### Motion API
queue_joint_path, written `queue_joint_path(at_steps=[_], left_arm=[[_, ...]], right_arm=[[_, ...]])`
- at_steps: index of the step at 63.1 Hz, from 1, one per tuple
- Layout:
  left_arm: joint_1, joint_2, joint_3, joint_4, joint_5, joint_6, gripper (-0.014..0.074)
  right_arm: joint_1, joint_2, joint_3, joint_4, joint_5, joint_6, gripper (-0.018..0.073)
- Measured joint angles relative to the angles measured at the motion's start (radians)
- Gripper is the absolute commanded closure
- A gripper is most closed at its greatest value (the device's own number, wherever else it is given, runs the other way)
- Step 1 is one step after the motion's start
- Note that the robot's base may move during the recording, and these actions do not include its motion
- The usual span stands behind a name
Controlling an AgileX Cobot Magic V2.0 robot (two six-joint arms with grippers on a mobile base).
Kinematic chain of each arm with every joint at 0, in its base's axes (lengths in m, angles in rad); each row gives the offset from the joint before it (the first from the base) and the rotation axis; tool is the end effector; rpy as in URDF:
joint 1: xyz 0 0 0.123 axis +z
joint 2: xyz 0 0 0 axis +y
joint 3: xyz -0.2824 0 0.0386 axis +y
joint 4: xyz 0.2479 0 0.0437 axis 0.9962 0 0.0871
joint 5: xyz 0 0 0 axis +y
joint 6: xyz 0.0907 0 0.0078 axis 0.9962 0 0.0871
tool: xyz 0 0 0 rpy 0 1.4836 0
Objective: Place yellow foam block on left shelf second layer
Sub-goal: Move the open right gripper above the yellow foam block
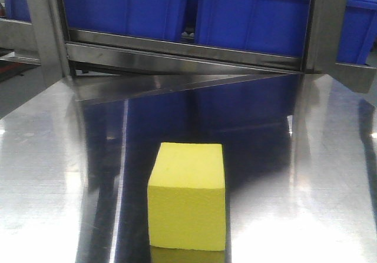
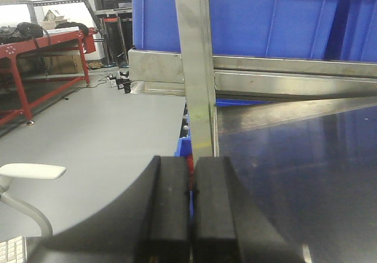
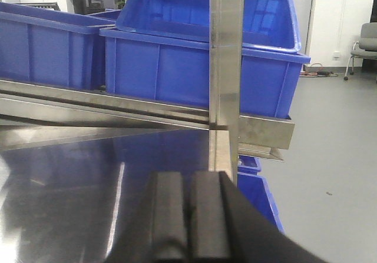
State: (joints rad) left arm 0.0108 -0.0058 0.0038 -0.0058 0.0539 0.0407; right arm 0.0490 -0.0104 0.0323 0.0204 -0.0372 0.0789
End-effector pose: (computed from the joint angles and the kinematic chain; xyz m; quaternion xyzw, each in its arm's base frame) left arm 0.0562 0.0006 0.2072 0.0085 0.6945 0.0163 0.7193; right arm 0.0565 0.0027 0.2061 0.0171 0.6697 0.0547 0.7404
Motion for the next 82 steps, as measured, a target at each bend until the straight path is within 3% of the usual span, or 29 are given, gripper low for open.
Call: queue_joint_path(at_steps=[59,65,82], left_arm=[[0.000,0.000,0.000,0.000,0.000,0.000,0.0472],[0.000,0.000,0.000,0.000,0.000,0.000,0.0472],[0.000,0.000,0.000,0.000,0.000,0.000,0.0472]], right_arm=[[0.000,0.000,0.000,0.000,0.000,0.000,0.0492],[0.002,0.000,-0.026,-0.020,0.049,0.000,0.0492],[0.130,0.122,-0.169,-0.077,0.157,0.000,0.0492]])
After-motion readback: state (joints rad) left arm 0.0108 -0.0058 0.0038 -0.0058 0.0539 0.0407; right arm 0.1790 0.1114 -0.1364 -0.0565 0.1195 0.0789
